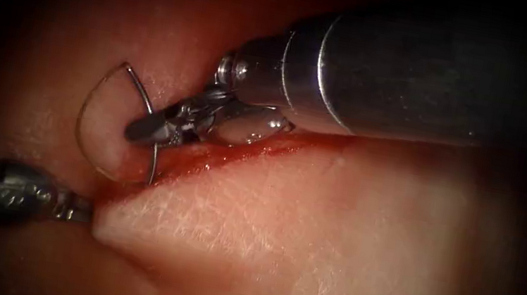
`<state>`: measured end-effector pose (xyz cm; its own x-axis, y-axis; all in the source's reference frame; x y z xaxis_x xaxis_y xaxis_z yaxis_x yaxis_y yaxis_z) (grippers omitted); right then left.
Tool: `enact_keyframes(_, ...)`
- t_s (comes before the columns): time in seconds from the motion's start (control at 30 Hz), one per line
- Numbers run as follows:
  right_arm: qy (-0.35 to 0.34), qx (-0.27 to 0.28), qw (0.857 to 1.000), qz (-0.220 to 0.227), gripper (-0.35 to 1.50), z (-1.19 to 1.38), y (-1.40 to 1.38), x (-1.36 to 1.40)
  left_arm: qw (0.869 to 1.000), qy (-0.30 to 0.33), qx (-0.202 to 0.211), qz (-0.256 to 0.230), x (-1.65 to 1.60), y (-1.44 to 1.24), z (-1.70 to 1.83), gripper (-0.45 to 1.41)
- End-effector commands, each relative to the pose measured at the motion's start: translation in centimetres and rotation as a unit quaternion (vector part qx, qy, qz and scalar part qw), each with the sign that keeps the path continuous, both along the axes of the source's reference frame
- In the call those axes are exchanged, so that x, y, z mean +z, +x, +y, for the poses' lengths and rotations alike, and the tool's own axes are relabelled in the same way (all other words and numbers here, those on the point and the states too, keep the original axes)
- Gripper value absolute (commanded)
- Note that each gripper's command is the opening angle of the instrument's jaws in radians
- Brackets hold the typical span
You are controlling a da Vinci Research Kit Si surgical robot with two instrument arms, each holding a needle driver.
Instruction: Wound Closure
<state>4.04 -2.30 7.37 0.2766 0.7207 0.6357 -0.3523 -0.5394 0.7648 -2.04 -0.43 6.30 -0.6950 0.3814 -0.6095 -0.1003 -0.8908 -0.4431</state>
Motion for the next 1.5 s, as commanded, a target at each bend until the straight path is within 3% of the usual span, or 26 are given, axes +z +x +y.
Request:
enact_keyframes(0.03,0.003,-0.001,1.0,0.001,-0.35,-0.04,0.07,0.04,1.0,0.001,0.0,-0.001,0.07,-0.05,-0.04,-0.4)
enact_keyframes(0.63,0.033,-0.003,0.999,0.008,-0.35,-0.15,0.13,-0.14,1.0,0.0,0.001,0.001,0.08,-0.04,-0.04,-0.45)
enact_keyframes(0.77,0.002,0.047,0.999,0.009,-0.35,-0.02,0.11,-0.1,1.0,0.0,0.001,0.001,0.08,-0.05,-0.04,-0.45)
enact_keyframes(0.87,-0.092,0.055,0.993,0.049,0.64,0.08,0.04,-0.04,1.0,0.0,0.0,0.001,0.08,-0.05,-0.04,-0.45)
enact_keyframes(0.9,-0.111,0.057,0.991,0.054,0.83,0.12,0.01,-0.02,1.0,0.0,0.0,0.001,0.08,-0.05,-0.04,-0.45)
enact_keyframes(0.93,-0.132,0.06,0.988,0.058,0.89,0.15,-0.01,0.0,1.0,0.0,0.0,0.001,0.08,-0.06,-0.04,-0.45)
enact_keyframes(1.03,-0.253,0.062,0.962,0.087,1.18,0.29,-0.12,0.11,1.0,0.0,0.0,0.002,0.07,-0.06,-0.05,-0.45)
enact_keyframes(1.07,-0.313,0.058,0.942,0.105,1.25,0.35,-0.15,0.15,1.0,0.0,0.0,0.002,0.05,-0.06,-0.06,-0.45)
enact_keyframes(1.1,-0.313,0.058,0.942,0.105,1.25,0.35,-0.15,0.15,1.0,0.0,0.0,0.002,0.05,-0.06,-0.06,-0.45)
enact_keyframes(1.23,-0.417,0.046,0.897,0.139,1.26,0.47,-0.23,0.22,1.0,0.003,-0.003,0.003,0.02,-0.07,-0.09,-0.43)
enact_keyframes(1.33,-0.458,0.042,0.876,0.146,1.26,0.56,-0.31,0.26,1.0,-0.007,0.006,-0.002,-0.02,-0.07,-0.12,-0.42)
enact_keyframes(1.5,-0.518,0.034,0.841,0.153,1.31,0.69,-0.45,0.24,0.998,-0.034,-0.005,-0.045,-0.15,-0.06,-0.13,-0.16)
